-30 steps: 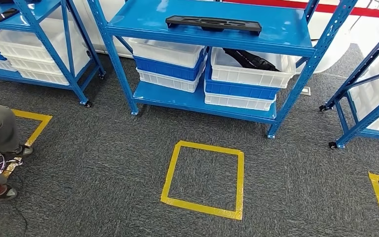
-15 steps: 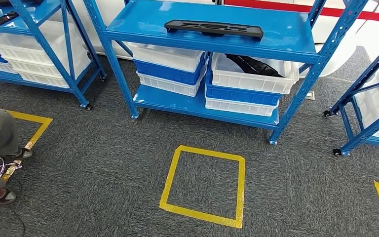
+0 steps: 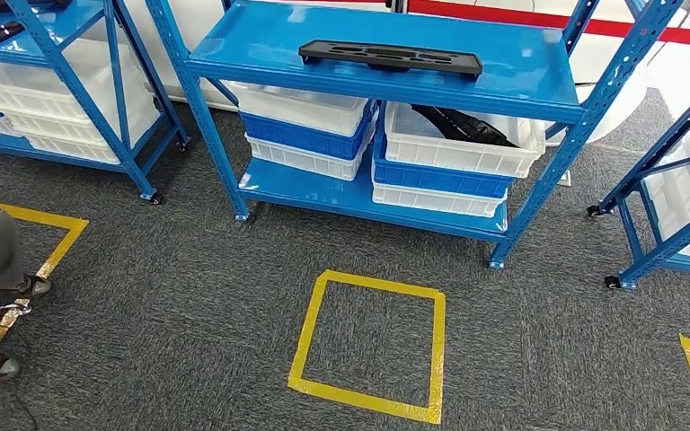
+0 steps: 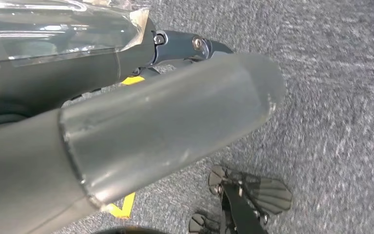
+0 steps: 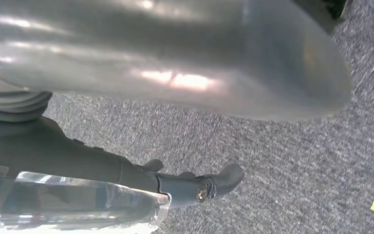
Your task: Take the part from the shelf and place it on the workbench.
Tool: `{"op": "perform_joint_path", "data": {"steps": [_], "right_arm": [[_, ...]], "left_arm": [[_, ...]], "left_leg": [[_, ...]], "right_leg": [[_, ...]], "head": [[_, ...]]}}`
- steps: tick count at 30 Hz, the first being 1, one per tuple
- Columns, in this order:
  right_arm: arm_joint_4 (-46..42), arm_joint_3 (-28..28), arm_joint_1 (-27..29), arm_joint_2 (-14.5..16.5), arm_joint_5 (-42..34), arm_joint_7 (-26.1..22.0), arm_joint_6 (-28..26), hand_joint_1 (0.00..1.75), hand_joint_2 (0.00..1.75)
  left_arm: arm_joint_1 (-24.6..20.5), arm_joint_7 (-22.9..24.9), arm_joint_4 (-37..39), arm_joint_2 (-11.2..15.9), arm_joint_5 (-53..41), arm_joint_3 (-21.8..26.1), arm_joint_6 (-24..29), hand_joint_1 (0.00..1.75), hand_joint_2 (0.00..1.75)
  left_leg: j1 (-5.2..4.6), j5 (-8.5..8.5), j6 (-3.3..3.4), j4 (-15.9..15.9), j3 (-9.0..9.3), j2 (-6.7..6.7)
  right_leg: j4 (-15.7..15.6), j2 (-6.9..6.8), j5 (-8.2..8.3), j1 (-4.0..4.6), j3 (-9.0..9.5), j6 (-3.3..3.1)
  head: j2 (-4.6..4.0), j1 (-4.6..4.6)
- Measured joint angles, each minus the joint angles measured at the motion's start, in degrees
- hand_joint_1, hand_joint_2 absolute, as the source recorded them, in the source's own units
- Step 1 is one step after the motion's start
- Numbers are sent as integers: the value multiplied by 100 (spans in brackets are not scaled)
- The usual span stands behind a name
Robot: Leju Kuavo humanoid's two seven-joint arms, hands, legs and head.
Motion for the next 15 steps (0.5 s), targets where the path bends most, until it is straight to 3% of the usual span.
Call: {"op": "perform_joint_path", "data": {"steps": [2, 4, 6, 7, 9, 10, 12, 15], "right_arm": [[0, 1, -5, -4, -1, 0, 0, 0, 0], [0, 1, 2, -12, -3, 0, 0, 0, 0], [0, 0, 19, -19, -9, 0, 0, 0, 0], [0, -1, 26, -22, -13, 0, 0, 0, 0], [0, -1, 31, -32, -20, 0, 0, 0, 0], [0, -1, 30, -37, -21, 0, 0, 0, 0], [0, -1, 27, -42, -24, 0, 0, 0, 0], [0, -1, 25, -40, -25, 0, 0, 0, 0]], "left_arm": [[0, -2, 0, -3, 1, 1, 0, 0, 0], [-4, -7, 0, -3, 0, 0, -3, 0, 0], [-5, -11, 0, -6, -6, 0, -16, 0, 0], [-3, -13, 0, -9, -11, 0, -26, 0, 0], [0, -14, 0, -16, -20, 1, -39, 0, 0], [-1, -14, 0, -19, -23, 1, -42, 0, 0], [-2, -16, 0, -18, -28, 0, -42, 0, 0], [-4, -19, 0, -13, -29, 0, -44, 0, 0]], "left_leg": [[25, 28, 53, -121, 108, 0], [16, 0, 92, -145, 158, 4], [3, -49, 103, -143, 203, -10], [1, -76, 95, -140, 238, -21], [0, -144, 61, -134, 327, -43], [-16, -190, 33, -120, 367, -52], [-42, -265, -18, -98, 407, -58], [-24, -308, -63, -87, 415, -57]], "right_leg": [[319, -3, -155, 18, -128, 2], [1069, 3, -454, 11, -549, -32], [1576, 3, -561, 7, -904, 2], [1504, 3, -455, 6, -920, 48], [765, 1, -25, -4, -647, 141], [379, 2, 169, 0, -489, 152], [-6, 4, 344, 4, -308, 94], [-18, 8, 340, -1, -274, -4]], "head": [[0, 8], [0, 13], [0, 13], [0, 15], [0, 18], [0, 24], [0, 22], [0, 16]]}}
